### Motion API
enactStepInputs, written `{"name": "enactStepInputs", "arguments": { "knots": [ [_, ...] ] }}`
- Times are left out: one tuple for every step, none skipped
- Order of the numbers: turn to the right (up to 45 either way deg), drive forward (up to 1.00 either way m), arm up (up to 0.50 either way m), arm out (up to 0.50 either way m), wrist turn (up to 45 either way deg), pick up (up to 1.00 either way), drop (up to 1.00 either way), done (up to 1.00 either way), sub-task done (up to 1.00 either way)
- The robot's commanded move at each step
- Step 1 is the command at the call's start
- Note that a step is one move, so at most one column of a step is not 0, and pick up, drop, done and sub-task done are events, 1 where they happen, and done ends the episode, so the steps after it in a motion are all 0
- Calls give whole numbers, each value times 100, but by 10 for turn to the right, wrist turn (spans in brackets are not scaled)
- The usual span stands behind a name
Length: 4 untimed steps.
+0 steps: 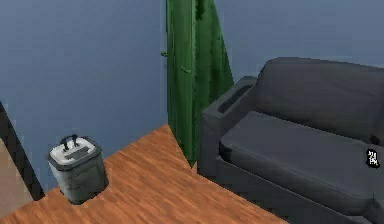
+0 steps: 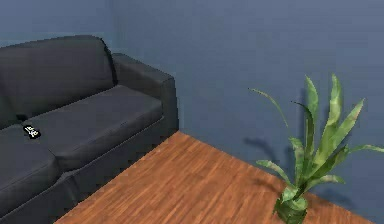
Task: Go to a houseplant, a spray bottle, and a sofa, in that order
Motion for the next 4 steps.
{"name": "enactStepInputs", "arguments": {
  "knots": [
    [-30, 0, 0, 0, 0, 0, 0, 0, 0],
    [0, 30, 0, 0, 0, 0, 0, 0, 0],
    [-450, 0, 0, 0, 0, 0, 0, 0, 0],
    [0, 100, 0, 0, 0, 0, 0, 0, 0]
  ]
}}
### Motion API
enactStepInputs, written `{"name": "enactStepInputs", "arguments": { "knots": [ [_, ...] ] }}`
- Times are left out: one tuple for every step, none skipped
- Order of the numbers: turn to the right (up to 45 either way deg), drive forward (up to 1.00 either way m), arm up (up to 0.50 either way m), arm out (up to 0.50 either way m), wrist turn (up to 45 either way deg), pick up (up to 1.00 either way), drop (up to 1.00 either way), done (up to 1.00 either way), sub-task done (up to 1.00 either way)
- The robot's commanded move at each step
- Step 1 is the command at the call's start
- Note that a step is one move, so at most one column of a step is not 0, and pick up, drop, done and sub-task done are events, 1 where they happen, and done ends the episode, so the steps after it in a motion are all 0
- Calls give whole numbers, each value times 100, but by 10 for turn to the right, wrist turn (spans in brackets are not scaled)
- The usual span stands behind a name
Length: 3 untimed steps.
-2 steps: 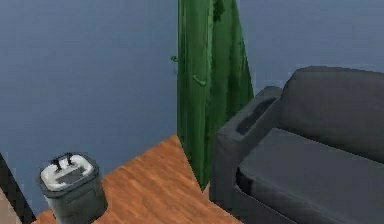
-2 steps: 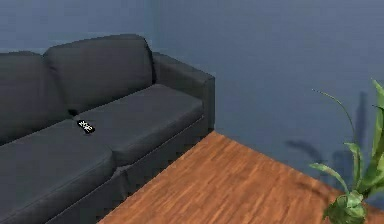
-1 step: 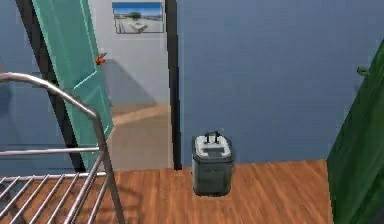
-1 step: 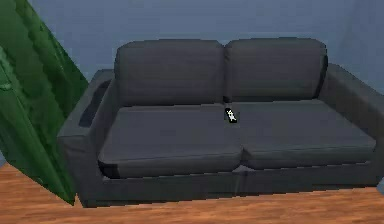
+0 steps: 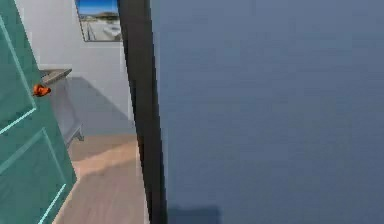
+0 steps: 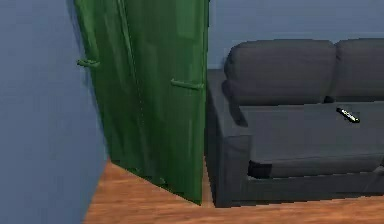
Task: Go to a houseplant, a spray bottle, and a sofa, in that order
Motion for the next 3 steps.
{"name": "enactStepInputs", "arguments": {
  "knots": [
    [-360, 0, 0, 0, 0, 0, 0, 0, 0],
    [0, 60, 0, 0, 0, 0, 0, 0, 0],
    [120, 0, 0, 0, 0, 0, 0, 0, 0]
  ]
}}
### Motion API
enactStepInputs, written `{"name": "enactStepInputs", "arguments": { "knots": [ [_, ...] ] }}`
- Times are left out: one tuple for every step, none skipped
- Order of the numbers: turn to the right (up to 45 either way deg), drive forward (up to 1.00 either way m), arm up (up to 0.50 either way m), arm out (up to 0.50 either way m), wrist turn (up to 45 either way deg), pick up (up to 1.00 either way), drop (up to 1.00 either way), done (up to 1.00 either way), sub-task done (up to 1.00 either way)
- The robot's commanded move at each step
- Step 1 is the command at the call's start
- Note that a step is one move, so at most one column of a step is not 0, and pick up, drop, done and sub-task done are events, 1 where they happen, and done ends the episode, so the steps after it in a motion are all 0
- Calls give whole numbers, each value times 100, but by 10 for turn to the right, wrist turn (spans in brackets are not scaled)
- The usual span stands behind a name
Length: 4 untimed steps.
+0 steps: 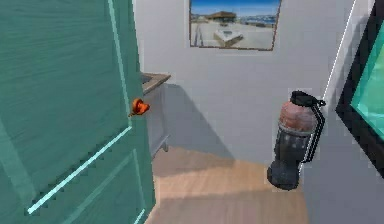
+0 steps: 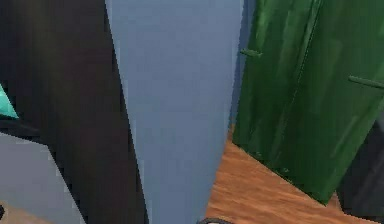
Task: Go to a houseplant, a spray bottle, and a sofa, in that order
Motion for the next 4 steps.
{"name": "enactStepInputs", "arguments": {
  "knots": [
    [0, 100, 0, 0, 0, 0, 0, 0, 0],
    [330, 0, 0, 0, 0, 0, 0, 0, 0],
    [0, 5, 0, 0, 0, 0, 0, 0, 0],
    [-390, 0, 0, 0, 0, 0, 0, 0, 0]
  ]
}}
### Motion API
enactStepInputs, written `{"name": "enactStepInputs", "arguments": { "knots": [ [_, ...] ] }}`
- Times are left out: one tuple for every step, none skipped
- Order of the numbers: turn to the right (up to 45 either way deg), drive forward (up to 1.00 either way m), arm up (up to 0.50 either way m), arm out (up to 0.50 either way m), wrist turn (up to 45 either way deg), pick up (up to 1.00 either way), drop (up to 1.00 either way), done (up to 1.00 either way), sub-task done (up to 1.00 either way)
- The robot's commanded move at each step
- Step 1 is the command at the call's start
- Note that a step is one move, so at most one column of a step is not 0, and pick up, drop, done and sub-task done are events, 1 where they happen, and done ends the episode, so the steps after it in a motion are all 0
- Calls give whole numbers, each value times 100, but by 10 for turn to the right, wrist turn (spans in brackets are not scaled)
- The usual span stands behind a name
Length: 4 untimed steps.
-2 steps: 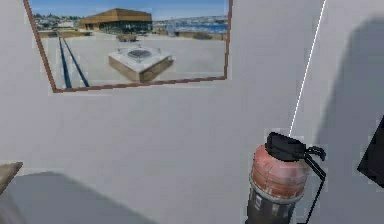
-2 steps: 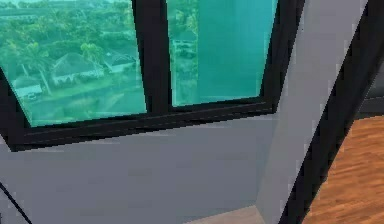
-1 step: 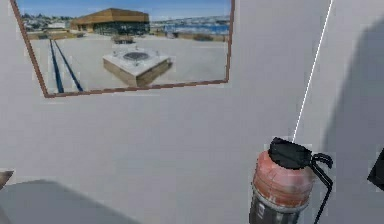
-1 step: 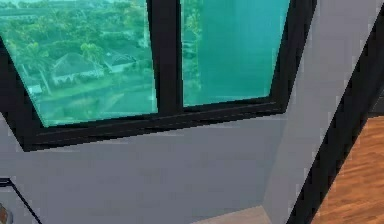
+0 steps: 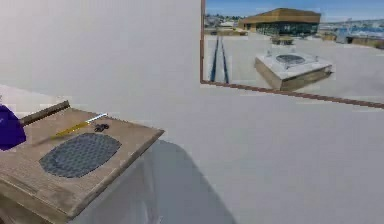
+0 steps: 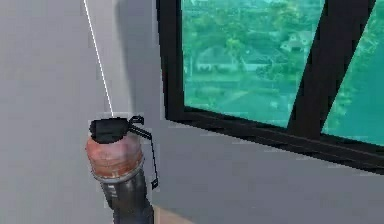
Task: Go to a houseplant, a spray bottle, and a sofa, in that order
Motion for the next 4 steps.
{"name": "enactStepInputs", "arguments": {
  "knots": [
    [0, 30, 0, 0, 0, 0, 0, 0, 0],
    [-450, 0, 0, 0, 0, 0, 0, 0, 0],
    [-120, 0, 0, 0, 0, 0, 0, 0, 0],
    [0, 0, 0, 0, 0, 0, 0, 0, 100]
  ]
}}
